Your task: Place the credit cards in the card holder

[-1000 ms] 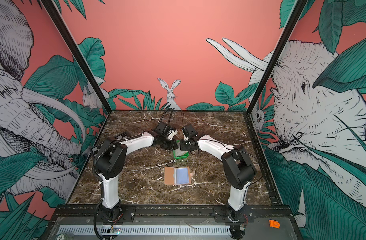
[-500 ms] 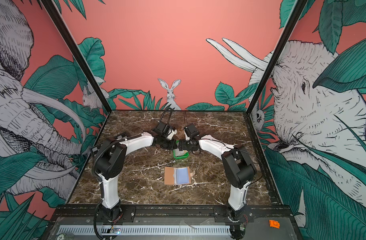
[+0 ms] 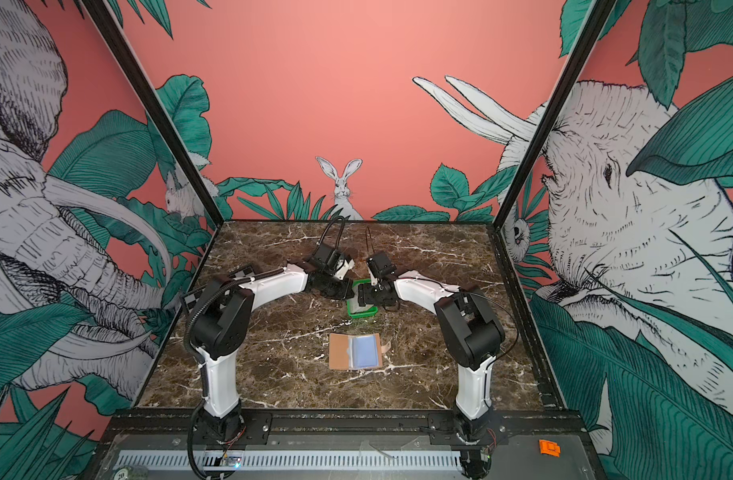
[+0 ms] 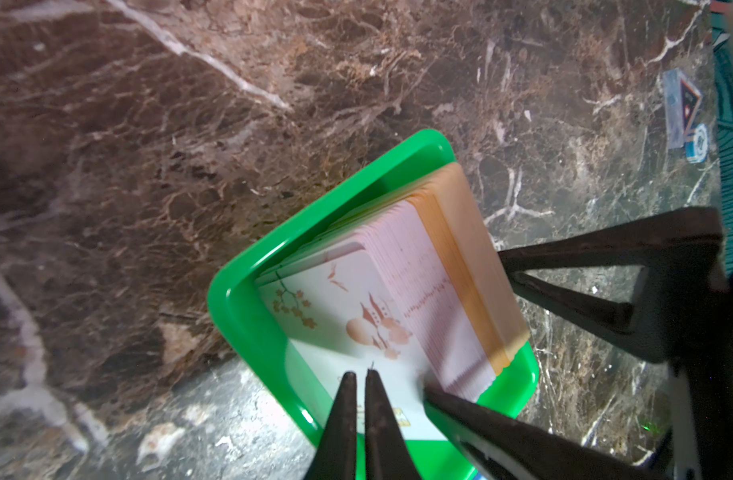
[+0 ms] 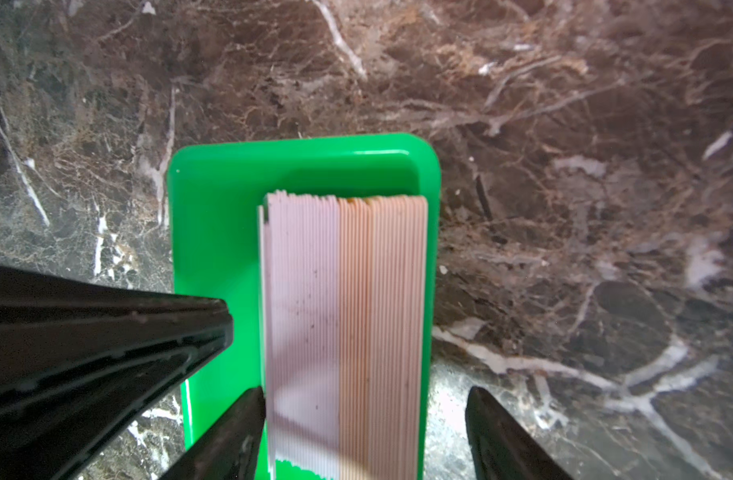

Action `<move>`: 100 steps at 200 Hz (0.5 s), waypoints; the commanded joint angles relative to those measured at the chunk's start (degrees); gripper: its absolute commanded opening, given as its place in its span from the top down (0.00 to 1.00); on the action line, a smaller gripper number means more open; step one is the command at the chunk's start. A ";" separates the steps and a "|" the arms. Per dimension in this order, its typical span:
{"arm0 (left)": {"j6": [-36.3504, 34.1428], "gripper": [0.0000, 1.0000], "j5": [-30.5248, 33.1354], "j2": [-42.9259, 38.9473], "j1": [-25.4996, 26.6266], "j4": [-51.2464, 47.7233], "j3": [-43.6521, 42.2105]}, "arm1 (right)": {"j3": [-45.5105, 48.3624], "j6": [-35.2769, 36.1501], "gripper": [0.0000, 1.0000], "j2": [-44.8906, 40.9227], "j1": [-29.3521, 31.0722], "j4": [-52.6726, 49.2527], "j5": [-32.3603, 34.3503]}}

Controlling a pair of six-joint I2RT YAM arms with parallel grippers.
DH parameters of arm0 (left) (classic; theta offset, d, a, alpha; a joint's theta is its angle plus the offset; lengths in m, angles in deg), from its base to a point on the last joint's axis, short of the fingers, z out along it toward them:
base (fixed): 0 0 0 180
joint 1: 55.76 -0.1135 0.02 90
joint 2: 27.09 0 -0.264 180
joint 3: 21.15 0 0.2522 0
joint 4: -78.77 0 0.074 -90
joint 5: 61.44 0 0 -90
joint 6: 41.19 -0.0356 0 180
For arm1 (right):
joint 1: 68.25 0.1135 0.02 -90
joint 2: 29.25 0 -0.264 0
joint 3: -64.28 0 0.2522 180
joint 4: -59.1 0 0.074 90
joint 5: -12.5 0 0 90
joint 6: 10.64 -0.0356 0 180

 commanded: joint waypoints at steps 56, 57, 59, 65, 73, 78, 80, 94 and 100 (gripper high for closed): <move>-0.89 0.91 1.41 0.35 0.14 -3.37 0.84 | -4.67 0.29 0.26 2.82 -2.05 -0.54 1.19; -0.93 0.91 1.40 0.35 0.14 -3.39 0.84 | -4.68 0.31 0.26 2.81 -2.06 -0.56 1.16; -0.91 0.91 1.40 0.35 0.10 -3.39 0.82 | -4.81 0.29 0.26 2.87 -2.01 -0.58 1.14; -0.92 0.91 1.39 0.35 0.15 -3.40 0.83 | -4.96 0.42 0.26 2.97 -2.18 -0.67 0.98; -0.92 0.91 1.34 0.36 0.14 -3.40 0.81 | -4.97 0.47 0.26 2.90 -2.25 -0.82 0.78; -0.95 0.91 1.39 0.35 0.19 -3.40 0.78 | -4.93 0.47 0.26 2.78 -2.22 -0.82 0.71; -0.94 0.91 1.35 0.35 0.16 -3.40 0.79 | -4.89 0.55 0.26 2.71 -2.24 -0.84 0.70; -0.94 0.91 1.13 0.36 0.18 -3.31 0.82 | -4.27 0.68 0.26 2.12 -2.22 -0.82 0.64; -0.79 0.91 1.05 0.44 0.11 -3.22 0.80 | -3.95 0.76 0.26 1.70 -2.21 -0.69 0.70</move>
